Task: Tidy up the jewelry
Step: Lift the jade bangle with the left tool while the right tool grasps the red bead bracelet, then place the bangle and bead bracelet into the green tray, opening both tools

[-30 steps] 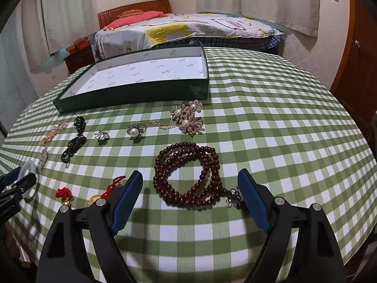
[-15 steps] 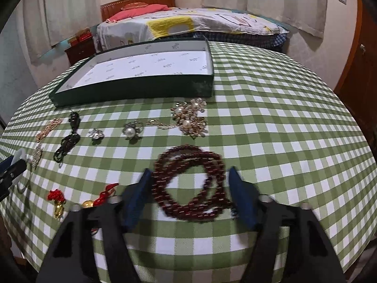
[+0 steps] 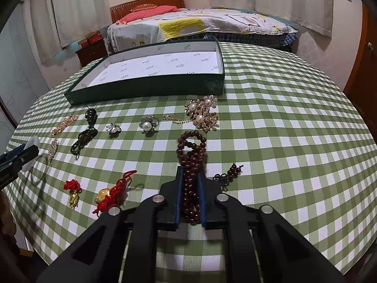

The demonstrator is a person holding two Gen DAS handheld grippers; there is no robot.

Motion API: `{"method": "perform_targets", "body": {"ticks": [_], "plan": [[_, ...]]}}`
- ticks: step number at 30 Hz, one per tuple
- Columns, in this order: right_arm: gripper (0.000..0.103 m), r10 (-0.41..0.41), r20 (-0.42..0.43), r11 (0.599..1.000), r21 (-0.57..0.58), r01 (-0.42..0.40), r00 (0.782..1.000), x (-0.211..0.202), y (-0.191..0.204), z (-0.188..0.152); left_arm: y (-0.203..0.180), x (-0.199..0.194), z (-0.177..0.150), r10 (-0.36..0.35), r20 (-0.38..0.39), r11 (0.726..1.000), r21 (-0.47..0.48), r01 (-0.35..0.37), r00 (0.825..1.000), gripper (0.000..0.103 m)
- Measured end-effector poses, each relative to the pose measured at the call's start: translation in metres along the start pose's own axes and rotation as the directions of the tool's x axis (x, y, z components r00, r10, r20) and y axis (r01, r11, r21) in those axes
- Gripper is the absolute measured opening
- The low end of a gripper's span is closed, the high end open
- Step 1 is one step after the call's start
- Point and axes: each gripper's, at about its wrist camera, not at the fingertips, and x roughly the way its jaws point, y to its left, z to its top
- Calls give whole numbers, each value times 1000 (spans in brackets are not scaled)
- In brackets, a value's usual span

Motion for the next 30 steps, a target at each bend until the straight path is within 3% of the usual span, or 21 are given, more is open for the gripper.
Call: {"method": "perform_targets", "body": {"ticks": [8,15,24,30], "plan": [[12,14,19,1000,13,-14,1000,-10,-2,2,-6,-8,3,-17,18,1000,8,17,1000,69],[12,33,76,999,5,-34,997,-22,3,26,-13,-15,19,-48,45,999,15,48,998,69],[12,66,190,998,-14,-65,980,-24,11,91,-32,-10,73,-103,121,994,49,97,987,69],[12,83,264,997,-25,-79,961,-12,13,136,-49,7,125,-106,208,992,92,89,972,69]]}}
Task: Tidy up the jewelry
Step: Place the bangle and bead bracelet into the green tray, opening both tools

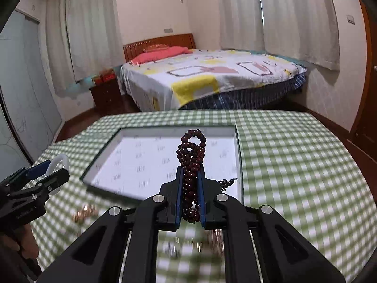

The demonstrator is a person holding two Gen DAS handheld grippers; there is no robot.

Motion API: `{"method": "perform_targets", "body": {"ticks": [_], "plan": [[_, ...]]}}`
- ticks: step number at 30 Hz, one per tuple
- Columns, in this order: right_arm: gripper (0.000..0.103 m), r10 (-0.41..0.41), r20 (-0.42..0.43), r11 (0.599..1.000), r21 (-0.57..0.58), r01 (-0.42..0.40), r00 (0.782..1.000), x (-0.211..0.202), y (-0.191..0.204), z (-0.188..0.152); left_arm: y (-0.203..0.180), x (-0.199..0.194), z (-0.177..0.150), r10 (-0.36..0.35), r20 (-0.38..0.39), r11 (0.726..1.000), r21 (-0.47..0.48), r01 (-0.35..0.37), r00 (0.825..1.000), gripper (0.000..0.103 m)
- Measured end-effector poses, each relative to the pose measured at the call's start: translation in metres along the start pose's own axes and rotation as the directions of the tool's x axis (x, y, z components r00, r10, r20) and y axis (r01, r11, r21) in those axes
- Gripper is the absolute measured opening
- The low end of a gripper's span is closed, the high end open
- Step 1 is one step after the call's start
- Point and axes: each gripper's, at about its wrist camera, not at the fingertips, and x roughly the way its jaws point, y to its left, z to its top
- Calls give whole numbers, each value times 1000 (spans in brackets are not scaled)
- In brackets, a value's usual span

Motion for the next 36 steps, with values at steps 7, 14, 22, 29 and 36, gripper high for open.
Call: {"method": "perform_targets", "body": {"ticks": [7,14,22,29,36], "plan": [[12,6,2,1000,10,-6,1000,44,-7,23,-10,57,37,-3,23,1000,28,2,1000,69],[12,-10,-124,1000,10,11,992,88,-18,1,-5,126,18,-12,-139,1000,7,13,990,69],[12,-23,-214,1000,1,24,977,110,-21,-17,7,158,-5,-21,-253,1000,-25,15,967,69],[14,-29,-251,999,10,32,968,117,-24,-23,9,164,-11,-47,-293,998,-48,34,955,69],[34,-11,-251,1000,-17,7,968,118,-13,-24,6,160,-9,-34,-269,999,-39,24,963,77]]}}
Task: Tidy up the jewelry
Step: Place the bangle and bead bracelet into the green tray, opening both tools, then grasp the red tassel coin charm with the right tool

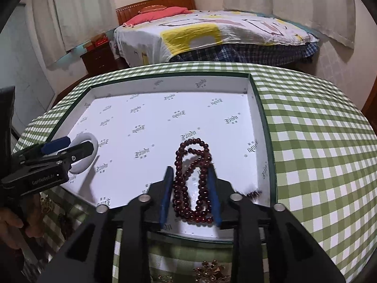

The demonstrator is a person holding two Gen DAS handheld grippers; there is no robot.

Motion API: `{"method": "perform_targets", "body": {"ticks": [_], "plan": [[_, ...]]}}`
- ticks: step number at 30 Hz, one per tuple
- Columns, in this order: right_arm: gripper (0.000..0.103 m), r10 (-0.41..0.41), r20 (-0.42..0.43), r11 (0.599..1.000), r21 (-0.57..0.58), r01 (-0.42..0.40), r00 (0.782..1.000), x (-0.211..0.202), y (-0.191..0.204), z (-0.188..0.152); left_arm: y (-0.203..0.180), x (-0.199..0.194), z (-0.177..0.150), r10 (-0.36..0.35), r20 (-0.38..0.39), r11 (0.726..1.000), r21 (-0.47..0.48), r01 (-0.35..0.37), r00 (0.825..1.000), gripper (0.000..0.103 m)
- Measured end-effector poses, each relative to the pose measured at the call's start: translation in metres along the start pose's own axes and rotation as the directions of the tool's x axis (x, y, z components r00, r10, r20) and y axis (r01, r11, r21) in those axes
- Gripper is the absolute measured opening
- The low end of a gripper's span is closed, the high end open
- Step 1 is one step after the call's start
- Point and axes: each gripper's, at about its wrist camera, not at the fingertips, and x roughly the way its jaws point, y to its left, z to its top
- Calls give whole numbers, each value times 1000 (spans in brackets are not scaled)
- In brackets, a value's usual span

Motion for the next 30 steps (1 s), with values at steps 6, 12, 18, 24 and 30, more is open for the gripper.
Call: {"method": "perform_targets", "body": {"ticks": [6,12,18,24,30], "plan": [[39,14,27,1000,27,-14,1000,-8,-4,0,2,-5,0,1,11,1000,-6,-1,1000,79],[39,19,61,999,33,-21,998,-24,-3,1,3,-24,1,10,56,1000,-12,-9,998,83],[39,22,112,999,40,-27,993,-58,9,-10,1,-67,-12,45,149,999,-3,-45,988,83],[39,15,139,999,29,-19,990,-92,23,-40,1,-108,-41,60,186,998,-12,-59,981,83],[39,12,138,1000,10,-14,990,-117,37,-76,4,-142,-73,89,194,996,-46,-82,977,83]]}}
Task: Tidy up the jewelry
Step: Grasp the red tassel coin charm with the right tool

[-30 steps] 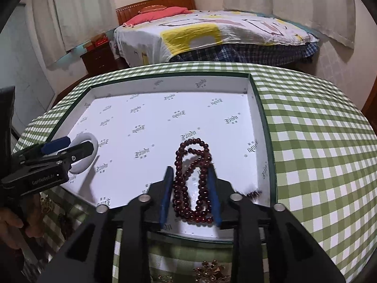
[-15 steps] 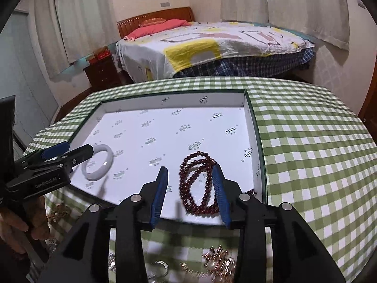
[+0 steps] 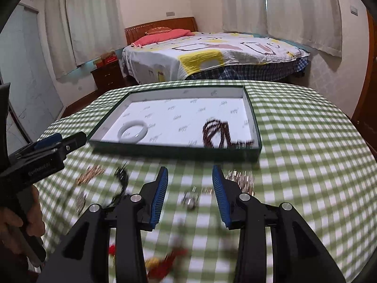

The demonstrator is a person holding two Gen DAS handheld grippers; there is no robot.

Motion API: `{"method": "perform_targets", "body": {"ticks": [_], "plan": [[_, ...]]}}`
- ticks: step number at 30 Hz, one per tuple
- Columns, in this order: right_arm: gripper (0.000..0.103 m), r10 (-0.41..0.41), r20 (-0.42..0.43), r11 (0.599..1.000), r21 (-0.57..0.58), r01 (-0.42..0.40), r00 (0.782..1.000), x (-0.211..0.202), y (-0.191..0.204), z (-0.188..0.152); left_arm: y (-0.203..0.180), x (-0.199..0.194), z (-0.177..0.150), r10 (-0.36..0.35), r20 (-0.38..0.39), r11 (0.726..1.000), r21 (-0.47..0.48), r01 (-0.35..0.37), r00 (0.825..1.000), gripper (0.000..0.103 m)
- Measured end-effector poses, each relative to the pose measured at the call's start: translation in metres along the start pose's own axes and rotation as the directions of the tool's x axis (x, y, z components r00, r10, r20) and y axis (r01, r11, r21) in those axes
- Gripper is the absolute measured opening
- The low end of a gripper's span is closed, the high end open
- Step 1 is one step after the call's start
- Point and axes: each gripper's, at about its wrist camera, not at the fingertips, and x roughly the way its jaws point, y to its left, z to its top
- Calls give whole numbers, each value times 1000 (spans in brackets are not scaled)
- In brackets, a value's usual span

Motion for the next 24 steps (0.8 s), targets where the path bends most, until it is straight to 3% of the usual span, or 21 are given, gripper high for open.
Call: {"method": "perform_targets", "body": {"ticks": [13,24], "plan": [[39,39,-81,998,-55,-43,996,-24,31,-76,19,-61,-69,53,-46,998,-26,-54,998,83],[39,44,-123,998,-41,-50,991,-8,31,-89,36,-74,-92,93,-68,994,-49,-96,993,82]]}}
